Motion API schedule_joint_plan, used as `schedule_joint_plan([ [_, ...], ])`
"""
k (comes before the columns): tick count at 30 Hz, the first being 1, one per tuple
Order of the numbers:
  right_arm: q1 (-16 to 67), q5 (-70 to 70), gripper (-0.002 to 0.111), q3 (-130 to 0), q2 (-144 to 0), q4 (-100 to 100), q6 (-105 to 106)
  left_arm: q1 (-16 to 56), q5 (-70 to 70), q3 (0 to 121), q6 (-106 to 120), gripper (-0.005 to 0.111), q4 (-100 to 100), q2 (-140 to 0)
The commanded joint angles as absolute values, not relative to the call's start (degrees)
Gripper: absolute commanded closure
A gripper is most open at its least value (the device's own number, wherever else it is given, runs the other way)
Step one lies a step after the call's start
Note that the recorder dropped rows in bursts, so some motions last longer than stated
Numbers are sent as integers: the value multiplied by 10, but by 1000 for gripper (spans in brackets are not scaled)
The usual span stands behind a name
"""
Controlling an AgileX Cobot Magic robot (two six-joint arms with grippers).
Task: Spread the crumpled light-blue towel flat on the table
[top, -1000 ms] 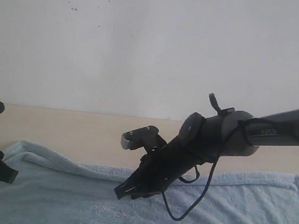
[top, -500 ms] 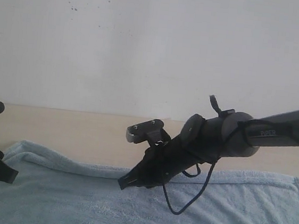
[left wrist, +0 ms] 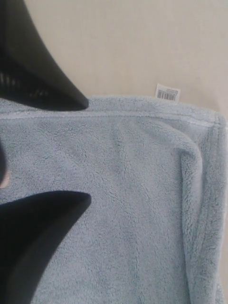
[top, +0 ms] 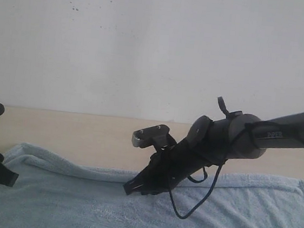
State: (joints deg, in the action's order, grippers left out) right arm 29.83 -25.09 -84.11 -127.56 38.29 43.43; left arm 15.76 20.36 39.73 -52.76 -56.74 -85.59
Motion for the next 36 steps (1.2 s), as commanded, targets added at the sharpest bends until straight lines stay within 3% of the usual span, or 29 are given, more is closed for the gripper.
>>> schedule_joint_plan([
  [1,289,-278,108,-891,-1322,381,425,160,210,394,-533,58,-560,-854],
  [12,232,-232,108,-1065,-1334,380,402,160,210,394,-533,58,-559,-854],
  [21,159,-397,108,-1072,-1316,376,380,160,210,394,-533,58,-559,-854],
  [26,141,-364,108,-980,-1261,353,366,160,211,390,-533,58,-559,-854],
  [36,136,-241,108,-665,-1068,191,287,160,182,361,-544,58,-540,-854],
])
